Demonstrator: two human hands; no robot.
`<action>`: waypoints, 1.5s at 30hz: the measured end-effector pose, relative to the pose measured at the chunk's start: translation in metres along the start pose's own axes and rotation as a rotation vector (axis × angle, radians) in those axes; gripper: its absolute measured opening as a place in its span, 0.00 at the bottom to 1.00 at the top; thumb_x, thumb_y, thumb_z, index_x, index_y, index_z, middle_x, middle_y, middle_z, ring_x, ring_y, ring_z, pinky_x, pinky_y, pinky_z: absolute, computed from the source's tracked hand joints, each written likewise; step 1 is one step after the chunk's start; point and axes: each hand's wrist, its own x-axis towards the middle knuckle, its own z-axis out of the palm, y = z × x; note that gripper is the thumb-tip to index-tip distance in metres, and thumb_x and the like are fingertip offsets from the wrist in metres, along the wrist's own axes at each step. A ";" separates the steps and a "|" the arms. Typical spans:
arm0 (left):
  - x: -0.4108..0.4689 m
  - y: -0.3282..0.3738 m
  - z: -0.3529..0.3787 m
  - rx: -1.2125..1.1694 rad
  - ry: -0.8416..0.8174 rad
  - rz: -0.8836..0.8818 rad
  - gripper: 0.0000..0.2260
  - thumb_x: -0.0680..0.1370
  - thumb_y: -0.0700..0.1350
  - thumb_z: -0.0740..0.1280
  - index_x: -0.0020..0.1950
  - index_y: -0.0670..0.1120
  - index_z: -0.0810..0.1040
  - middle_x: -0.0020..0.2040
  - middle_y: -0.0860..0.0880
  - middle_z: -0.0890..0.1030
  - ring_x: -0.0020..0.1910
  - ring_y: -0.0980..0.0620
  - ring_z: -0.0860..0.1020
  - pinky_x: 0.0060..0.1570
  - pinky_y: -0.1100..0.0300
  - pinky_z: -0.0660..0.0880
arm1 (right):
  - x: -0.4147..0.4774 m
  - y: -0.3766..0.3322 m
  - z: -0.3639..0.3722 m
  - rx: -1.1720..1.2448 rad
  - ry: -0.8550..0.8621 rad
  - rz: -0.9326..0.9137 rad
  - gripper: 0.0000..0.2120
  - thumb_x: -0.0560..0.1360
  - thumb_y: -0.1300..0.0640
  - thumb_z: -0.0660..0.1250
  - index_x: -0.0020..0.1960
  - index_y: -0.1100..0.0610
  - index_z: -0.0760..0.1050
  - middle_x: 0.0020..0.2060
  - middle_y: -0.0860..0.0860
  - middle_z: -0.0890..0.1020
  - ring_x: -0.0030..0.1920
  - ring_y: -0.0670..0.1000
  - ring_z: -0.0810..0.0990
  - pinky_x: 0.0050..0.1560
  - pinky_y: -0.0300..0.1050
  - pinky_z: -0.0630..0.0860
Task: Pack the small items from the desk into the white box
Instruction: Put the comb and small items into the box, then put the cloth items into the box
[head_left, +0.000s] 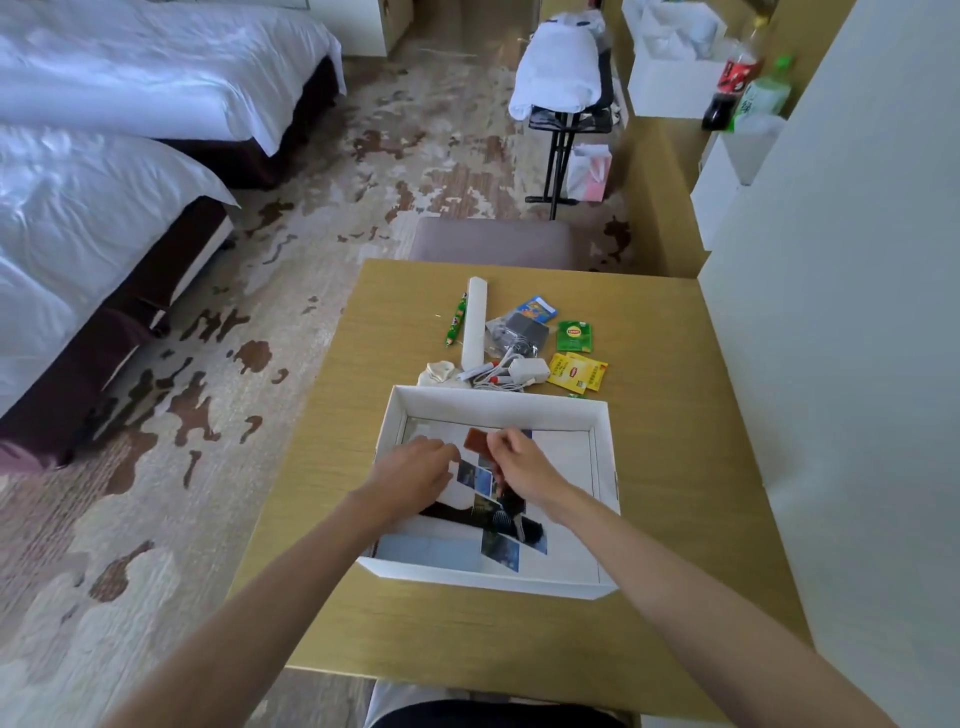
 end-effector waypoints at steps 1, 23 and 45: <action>-0.003 -0.003 -0.006 -0.021 0.132 0.045 0.08 0.78 0.43 0.63 0.55 0.46 0.78 0.49 0.48 0.83 0.48 0.47 0.80 0.42 0.54 0.79 | 0.004 0.005 0.005 -0.083 -0.013 -0.005 0.12 0.82 0.49 0.55 0.54 0.56 0.70 0.38 0.52 0.77 0.37 0.49 0.76 0.46 0.54 0.77; 0.144 -0.127 -0.008 -0.465 -0.027 -0.367 0.12 0.78 0.45 0.65 0.61 0.48 0.74 0.56 0.47 0.79 0.53 0.46 0.78 0.49 0.57 0.73 | 0.077 -0.049 -0.056 -0.548 0.202 -0.454 0.10 0.81 0.52 0.60 0.53 0.54 0.79 0.47 0.46 0.82 0.47 0.44 0.78 0.46 0.41 0.76; 0.147 -0.147 0.043 -0.789 -0.253 -0.530 0.18 0.76 0.48 0.68 0.62 0.42 0.70 0.53 0.43 0.78 0.46 0.43 0.79 0.37 0.53 0.78 | 0.196 -0.058 0.003 -1.072 -0.259 -0.167 0.12 0.69 0.52 0.71 0.51 0.51 0.74 0.50 0.51 0.80 0.51 0.54 0.78 0.45 0.48 0.72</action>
